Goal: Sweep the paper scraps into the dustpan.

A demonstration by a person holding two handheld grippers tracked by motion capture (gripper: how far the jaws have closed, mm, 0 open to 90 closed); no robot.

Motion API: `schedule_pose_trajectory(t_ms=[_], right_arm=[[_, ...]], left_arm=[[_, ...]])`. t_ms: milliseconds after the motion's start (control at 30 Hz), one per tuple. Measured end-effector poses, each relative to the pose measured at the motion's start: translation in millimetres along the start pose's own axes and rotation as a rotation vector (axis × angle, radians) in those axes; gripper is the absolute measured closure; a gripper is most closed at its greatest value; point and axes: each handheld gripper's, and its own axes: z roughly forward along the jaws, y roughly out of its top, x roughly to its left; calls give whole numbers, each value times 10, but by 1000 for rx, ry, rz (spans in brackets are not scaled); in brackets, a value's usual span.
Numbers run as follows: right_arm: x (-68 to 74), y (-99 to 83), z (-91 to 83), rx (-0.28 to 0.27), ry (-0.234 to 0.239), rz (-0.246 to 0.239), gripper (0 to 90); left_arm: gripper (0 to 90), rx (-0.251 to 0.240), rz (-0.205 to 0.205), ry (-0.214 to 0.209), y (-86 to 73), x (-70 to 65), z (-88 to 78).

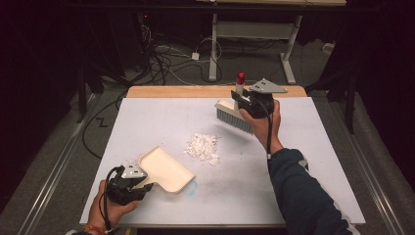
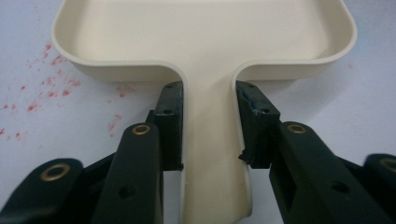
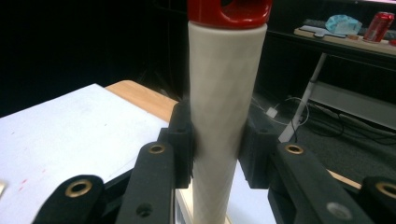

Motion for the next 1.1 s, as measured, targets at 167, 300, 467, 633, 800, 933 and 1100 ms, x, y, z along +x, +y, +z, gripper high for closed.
schedule_pose_trajectory(t_ms=[167,300,467,633,800,933,1100], right_arm=[[121,-57,183,-15,-5,5,706],[237,-131,283,-21,4,4,706],[403,-199,340,-21,38,12,706],[619,-230,326,-13,95,-14,702],[808,-273,279,-19,129,-21,695],[869,-284,220,-33,156,7,697],[907,-303,198,-35,159,26,694]], left_arm=[[637,1,5,-4,8,-12,22],[637,1,1,-7,3,-14,40],[637,10,4,-17,17,-28,78],[637,14,12,-23,76,-62,121],[636,22,15,-27,129,-90,180],[636,25,13,-33,163,-104,204],[636,26,12,-34,187,-119,223]])
